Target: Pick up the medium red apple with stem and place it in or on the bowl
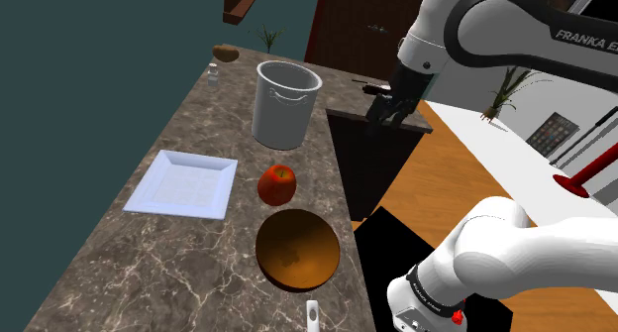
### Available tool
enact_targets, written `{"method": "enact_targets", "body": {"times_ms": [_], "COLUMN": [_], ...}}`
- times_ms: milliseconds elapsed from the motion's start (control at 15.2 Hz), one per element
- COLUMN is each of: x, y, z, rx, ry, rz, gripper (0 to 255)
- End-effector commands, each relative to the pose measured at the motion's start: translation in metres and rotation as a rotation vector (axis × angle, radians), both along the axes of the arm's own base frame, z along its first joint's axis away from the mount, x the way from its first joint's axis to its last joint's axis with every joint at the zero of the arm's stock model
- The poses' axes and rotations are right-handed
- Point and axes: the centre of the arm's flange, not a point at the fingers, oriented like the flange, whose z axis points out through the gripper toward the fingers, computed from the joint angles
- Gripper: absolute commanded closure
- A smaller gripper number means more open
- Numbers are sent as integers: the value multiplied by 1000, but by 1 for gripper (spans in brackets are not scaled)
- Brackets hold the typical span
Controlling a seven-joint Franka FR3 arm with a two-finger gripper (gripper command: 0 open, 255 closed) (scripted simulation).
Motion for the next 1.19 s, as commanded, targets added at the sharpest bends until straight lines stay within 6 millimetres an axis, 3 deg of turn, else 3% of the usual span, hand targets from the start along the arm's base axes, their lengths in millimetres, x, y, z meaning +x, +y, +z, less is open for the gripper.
{"method": "enact_targets", "body": {"times_ms": [0, 1122], "x": [0, 122], "y": [0, 130], "z": [0, -115], "rx": [0, 97], "ry": [0, -35], "rz": [0, -243], "gripper": [0, 0]}}
